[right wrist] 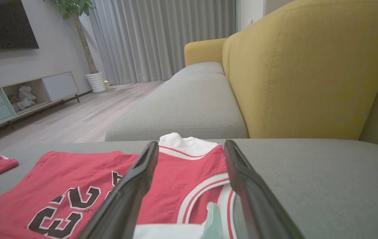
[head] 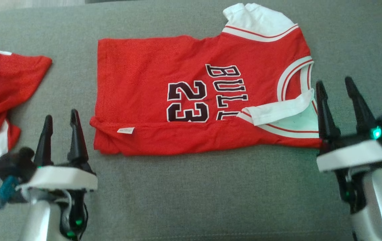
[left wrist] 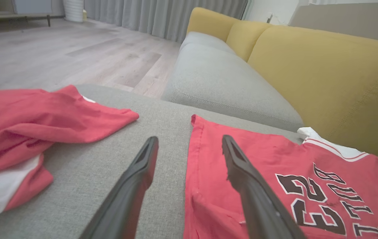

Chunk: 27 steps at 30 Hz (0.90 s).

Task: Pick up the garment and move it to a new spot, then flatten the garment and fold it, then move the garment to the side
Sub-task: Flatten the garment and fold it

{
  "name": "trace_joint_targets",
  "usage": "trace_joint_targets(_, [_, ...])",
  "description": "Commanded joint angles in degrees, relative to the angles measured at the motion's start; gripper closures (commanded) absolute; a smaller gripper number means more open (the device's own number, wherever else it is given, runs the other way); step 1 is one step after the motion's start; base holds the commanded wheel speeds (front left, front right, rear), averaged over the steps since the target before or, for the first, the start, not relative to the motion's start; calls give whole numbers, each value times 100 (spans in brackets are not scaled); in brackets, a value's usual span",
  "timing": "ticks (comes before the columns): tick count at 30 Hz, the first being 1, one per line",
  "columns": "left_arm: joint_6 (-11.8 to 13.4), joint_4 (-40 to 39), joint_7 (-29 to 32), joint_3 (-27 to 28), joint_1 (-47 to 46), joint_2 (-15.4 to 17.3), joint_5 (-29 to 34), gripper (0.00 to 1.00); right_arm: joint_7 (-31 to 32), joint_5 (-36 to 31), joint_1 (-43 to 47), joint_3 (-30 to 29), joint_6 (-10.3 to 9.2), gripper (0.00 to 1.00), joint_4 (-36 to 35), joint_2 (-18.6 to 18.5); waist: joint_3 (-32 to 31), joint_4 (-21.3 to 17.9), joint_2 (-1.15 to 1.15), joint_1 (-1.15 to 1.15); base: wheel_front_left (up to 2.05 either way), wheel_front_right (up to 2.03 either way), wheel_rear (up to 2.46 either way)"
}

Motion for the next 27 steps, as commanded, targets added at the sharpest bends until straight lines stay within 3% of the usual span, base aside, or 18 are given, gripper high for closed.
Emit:
trace_joint_targets(1, [59,-298,-95,166,1,70,133,0,-92,-82,95,80,43,0,-273,-49,-66,-8,0,0,0,0,0])
trace_joint_targets(12, [223,-877,-207,-8,1065,58,804,0,182,-346,1248,-118,43,0,-864,295,-396,-109,0,0,0,0,0])
trace_joint_targets(27, [293,-898,-94,-64,1225,64,714,0,383,-196,1404,-153,43,0,-832,431,-462,-91,0,0,0,0,0])
